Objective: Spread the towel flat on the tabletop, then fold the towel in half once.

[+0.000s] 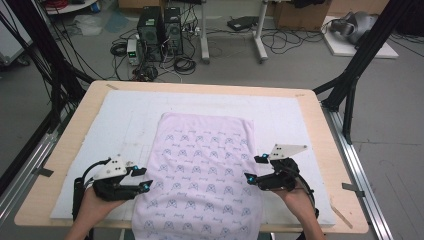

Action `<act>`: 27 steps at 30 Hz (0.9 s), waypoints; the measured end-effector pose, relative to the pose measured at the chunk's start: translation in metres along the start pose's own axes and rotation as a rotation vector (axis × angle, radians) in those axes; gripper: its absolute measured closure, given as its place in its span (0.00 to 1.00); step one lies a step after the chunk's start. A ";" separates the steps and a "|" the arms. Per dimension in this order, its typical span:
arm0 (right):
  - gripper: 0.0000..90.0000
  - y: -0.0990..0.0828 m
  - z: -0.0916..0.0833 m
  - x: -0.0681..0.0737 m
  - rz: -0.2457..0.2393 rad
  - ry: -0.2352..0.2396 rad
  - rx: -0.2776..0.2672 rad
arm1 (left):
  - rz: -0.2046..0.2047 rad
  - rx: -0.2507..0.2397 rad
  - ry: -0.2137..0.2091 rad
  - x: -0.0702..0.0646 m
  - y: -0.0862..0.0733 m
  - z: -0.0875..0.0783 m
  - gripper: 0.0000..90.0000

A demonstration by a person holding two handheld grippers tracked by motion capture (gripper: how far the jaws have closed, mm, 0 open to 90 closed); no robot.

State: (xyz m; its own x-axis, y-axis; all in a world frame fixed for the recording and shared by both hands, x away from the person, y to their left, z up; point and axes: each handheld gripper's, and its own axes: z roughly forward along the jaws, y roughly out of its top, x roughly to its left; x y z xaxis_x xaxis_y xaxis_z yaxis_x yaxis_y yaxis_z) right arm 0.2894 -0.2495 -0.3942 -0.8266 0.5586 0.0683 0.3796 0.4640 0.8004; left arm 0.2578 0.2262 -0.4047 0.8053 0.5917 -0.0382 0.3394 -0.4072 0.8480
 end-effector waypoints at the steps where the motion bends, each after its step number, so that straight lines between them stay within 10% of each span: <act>1: 0.28 0.002 0.000 -0.002 -0.006 -0.012 -0.005 | -0.012 -0.005 0.005 0.003 0.004 0.001 0.54; 27: 0.25 0.034 0.009 -0.040 0.002 0.011 0.006 | -0.032 0.030 0.034 0.038 0.056 0.025 0.43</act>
State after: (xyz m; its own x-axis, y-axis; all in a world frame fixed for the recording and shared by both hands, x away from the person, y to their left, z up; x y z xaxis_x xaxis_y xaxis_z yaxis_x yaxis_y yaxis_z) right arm 0.3393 -0.2499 -0.3750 -0.8305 0.5517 0.0762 0.3834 0.4670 0.7968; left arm 0.3200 0.2086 -0.3724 0.7771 0.6277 -0.0465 0.3792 -0.4079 0.8306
